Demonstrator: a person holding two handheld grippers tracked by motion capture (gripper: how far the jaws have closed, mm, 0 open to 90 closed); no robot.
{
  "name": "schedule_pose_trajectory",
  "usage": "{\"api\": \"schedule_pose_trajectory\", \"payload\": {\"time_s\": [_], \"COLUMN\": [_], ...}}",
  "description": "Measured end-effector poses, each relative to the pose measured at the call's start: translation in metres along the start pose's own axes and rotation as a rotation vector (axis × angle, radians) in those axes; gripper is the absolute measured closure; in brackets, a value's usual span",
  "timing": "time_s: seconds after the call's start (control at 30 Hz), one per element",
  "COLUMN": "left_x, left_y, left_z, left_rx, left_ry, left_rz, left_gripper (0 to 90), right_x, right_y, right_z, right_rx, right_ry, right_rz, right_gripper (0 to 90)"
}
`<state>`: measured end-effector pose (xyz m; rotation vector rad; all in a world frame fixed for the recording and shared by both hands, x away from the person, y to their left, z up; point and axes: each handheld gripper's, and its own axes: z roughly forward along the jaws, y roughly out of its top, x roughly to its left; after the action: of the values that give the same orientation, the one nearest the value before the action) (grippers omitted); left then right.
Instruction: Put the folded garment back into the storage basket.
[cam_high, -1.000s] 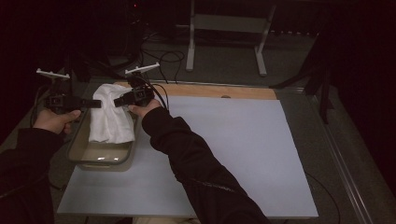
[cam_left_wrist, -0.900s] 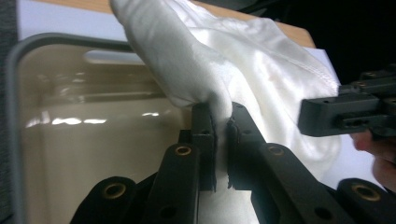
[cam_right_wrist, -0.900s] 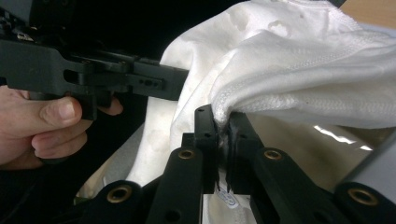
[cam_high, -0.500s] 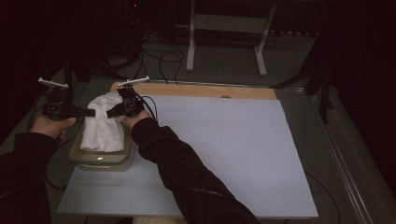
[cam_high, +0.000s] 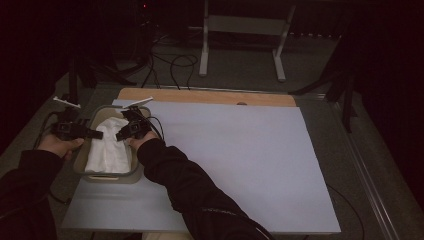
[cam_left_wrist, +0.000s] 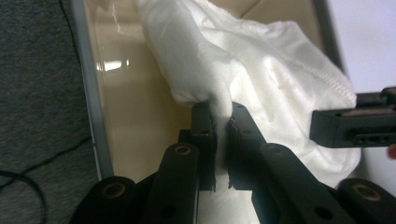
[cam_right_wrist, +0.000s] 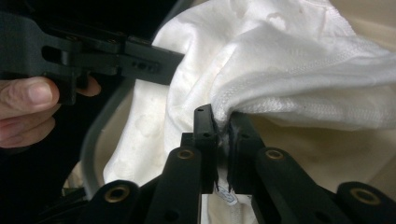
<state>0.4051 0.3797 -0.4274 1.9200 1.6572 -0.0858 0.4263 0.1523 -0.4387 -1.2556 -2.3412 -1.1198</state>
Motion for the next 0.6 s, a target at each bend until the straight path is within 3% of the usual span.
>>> {"api": "schedule_pose_trajectory", "payload": {"time_s": [0.03, 0.07, 0.1, 0.13, 0.23, 0.3, 0.43, 0.6], "left_x": [-0.001, -0.003, -0.005, -0.007, -0.013, -0.017, -0.026, -0.034], "left_y": [-0.001, -0.001, -0.001, -0.001, 0.0, 0.0, -0.002, -0.003], "left_z": [0.003, 0.005, 0.006, 0.005, 0.002, 0.0, -0.001, -0.003], "left_rx": [0.012, 0.018, 0.012, 0.009, 0.002, -0.009, -0.022, -0.037], "left_ry": [0.026, 0.079, 0.112, 0.114, 0.13, 0.139, 0.094, 0.089], "left_rz": [0.01, 0.019, 0.023, 0.028, 0.049, 0.061, 0.095, 0.12], "left_gripper": [82.6, 77.6, 57.7, 57.7, 40.8, 31.6, 15.7, 15.8], "right_x": [0.0, 0.0, 0.003, 0.003, 0.004, 0.004, 0.004, 0.0], "right_y": [0.0, -0.001, -0.002, -0.002, 0.001, 0.003, 0.003, 0.0], "right_z": [0.0, 0.002, 0.001, 0.001, -0.007, -0.014, -0.026, -0.036], "right_rx": [0.0, 0.004, -0.009, -0.009, -0.041, -0.062, -0.092, -0.103], "right_ry": [0.0, -0.006, -0.036, -0.036, -0.061, -0.026, 0.006, 0.041], "right_rz": [0.0, -0.008, -0.031, -0.031, -0.039, -0.052, -0.09, -0.107], "right_gripper": [79.0, 67.8, 42.8, 42.8, 27.5, 16.0, 14.3, 13.6]}}
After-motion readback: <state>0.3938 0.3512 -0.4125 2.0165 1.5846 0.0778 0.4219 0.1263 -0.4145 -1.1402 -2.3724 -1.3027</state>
